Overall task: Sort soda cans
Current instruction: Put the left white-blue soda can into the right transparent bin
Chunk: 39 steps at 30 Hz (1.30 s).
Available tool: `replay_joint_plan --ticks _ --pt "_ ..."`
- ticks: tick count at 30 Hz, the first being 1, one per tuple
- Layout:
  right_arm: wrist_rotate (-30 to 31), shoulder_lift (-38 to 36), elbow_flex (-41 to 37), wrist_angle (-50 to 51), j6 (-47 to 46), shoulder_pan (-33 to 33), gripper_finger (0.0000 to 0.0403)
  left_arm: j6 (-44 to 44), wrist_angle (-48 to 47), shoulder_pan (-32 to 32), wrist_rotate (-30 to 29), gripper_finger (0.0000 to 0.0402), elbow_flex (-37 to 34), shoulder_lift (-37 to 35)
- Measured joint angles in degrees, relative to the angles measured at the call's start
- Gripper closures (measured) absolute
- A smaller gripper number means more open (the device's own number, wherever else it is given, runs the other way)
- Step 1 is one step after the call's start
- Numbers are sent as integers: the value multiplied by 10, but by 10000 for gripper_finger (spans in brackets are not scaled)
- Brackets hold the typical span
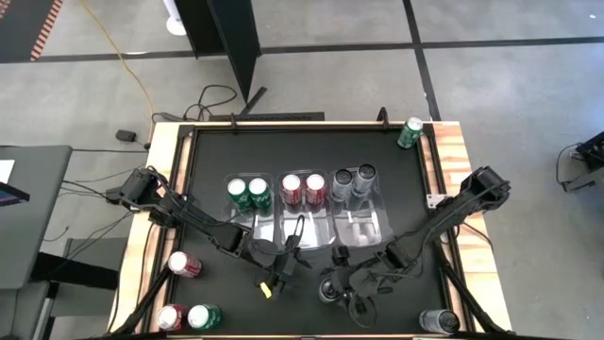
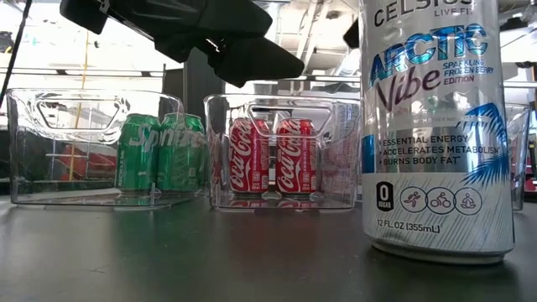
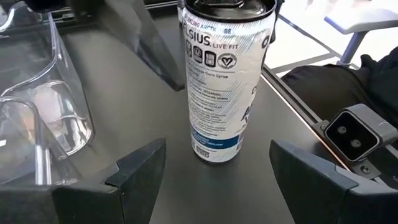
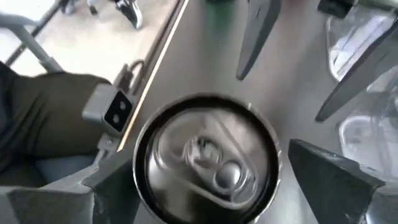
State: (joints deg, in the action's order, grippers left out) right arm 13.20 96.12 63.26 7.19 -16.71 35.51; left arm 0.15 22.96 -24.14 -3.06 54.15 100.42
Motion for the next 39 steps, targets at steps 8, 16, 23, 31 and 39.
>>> replay_joint_plan --ticks 8,16,23,31,39 --pt "-27 19 0 -11 -10 -8 86 0 -1 0 -3 120 0 0" --pt "-28 22 0 -19 -8 -11 166 -2 -5 0 -4 120 0 0" --pt "-29 22 12 -2 7 -11 166 -2 -6 0 -4 120 0 0" --pt "22 -3 96 143 48 -2 166 -3 -8 0 -4 120 0 0" --pt "149 -85 145 291 48 21 166 -6 -13 0 -4 120 0 0"
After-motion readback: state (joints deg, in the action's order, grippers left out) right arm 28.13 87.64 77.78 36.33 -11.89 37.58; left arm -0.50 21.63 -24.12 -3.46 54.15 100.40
